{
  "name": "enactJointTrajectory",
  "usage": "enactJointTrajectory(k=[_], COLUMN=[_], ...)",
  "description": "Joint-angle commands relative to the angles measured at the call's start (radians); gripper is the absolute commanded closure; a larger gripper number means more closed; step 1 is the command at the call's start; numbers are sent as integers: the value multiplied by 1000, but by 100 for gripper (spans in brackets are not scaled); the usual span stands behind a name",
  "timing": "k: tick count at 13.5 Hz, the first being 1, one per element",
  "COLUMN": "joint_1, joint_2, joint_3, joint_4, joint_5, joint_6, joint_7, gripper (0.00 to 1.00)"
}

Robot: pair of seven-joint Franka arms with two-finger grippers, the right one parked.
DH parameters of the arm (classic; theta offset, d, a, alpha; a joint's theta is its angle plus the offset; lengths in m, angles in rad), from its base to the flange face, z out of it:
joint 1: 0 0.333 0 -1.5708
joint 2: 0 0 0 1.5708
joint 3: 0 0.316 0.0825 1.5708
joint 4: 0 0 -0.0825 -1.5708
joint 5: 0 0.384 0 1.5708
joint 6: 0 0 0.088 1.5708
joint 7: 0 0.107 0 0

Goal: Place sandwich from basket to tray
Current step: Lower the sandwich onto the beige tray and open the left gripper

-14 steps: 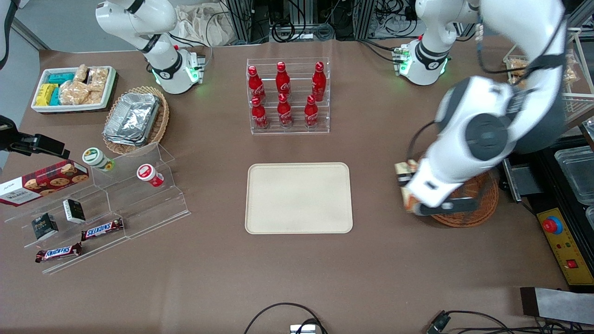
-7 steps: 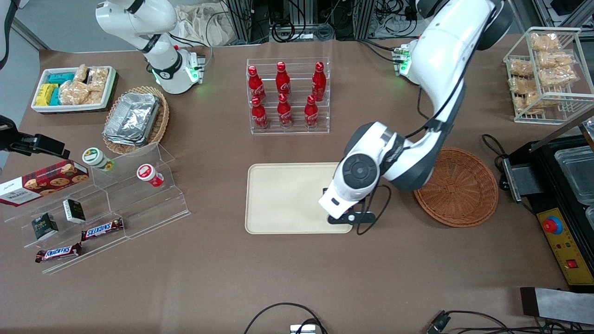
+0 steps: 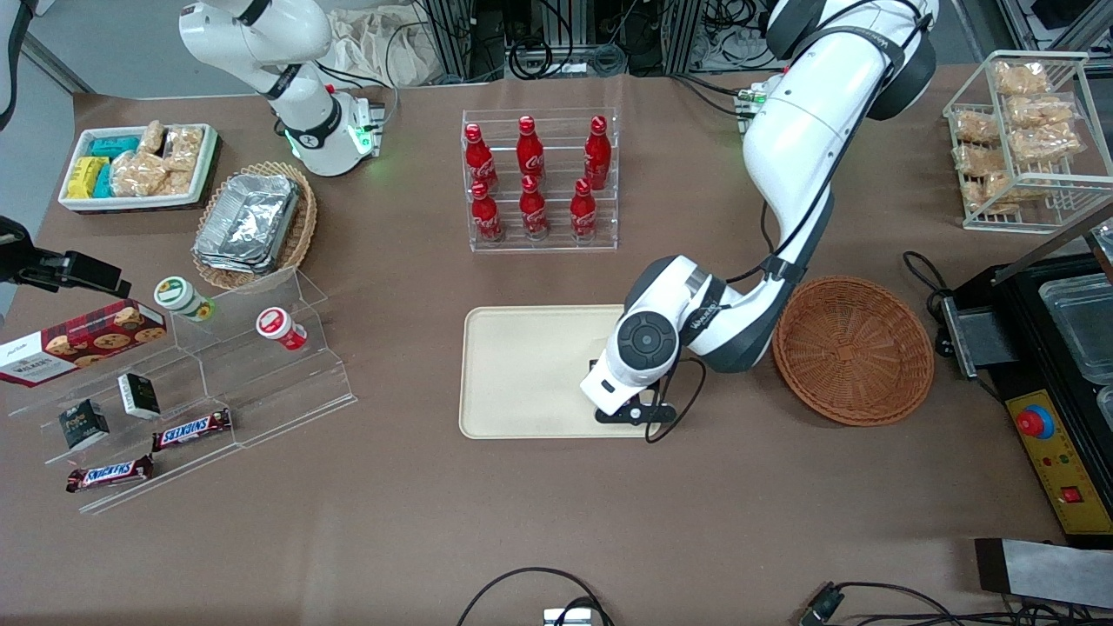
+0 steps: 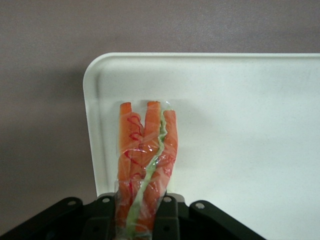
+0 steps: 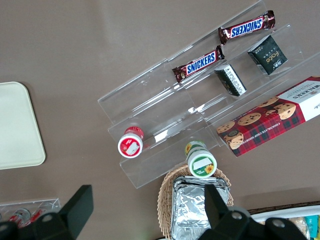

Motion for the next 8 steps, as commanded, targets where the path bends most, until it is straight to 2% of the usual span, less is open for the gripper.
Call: enactJointTrajectory(k=[1,5,8], joint_1=[-11,-6,0], joint_2=[-15,-35,-90], joint_3=[12,12,17], joint_4=[-23,-23,-23], joint_5=[17,15,14], joint_6=[2,-13,-100], joint_7=[-8,-9,-11], gripper=[0,0,0])
